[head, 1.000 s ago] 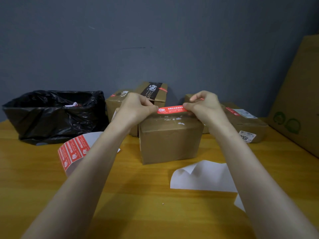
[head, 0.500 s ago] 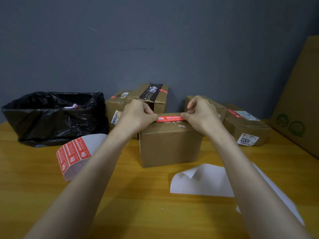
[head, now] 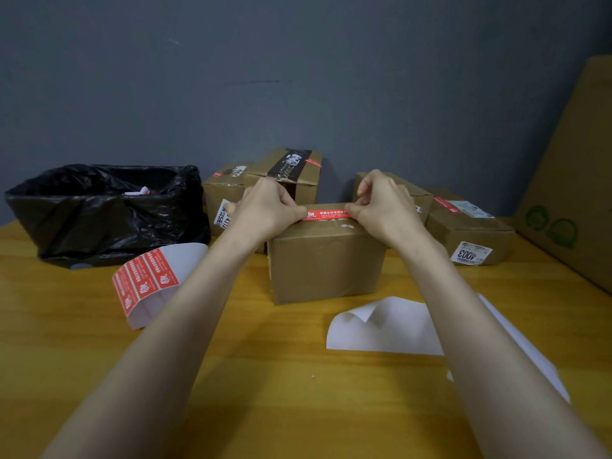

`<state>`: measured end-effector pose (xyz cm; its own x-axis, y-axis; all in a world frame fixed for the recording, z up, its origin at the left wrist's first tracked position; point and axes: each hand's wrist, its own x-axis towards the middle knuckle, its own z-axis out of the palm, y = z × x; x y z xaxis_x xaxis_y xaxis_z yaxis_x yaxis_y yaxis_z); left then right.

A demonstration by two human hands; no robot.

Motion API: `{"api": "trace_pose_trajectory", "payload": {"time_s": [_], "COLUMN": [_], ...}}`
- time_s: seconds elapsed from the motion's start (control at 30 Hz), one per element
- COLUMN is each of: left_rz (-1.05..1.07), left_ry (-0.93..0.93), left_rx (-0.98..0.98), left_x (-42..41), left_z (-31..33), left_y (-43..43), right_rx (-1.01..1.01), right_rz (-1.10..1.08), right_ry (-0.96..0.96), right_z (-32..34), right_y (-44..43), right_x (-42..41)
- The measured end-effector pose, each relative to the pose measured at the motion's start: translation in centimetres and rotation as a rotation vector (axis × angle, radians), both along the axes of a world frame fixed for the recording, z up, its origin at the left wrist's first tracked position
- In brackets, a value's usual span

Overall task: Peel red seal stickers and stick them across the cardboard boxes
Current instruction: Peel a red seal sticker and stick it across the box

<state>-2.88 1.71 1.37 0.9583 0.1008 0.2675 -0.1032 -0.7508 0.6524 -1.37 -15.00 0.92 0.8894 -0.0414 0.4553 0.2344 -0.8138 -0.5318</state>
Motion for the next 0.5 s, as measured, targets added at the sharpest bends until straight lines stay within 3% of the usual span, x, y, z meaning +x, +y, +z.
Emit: {"api": "trace_pose_trajectory", "payload": {"time_s": [0.5], "left_rz": [0.034], "left_ry": [-0.012], "left_rx": [0.021], "left_x": [0.38], "left_z": [-0.19], "left_y": [-0.25], "right_rx": [-0.018], "right_rz": [-0.029], "right_ry": [0.009], "right_z": [-0.38], "right_y": [0.10], "right_x": [0.59]}}
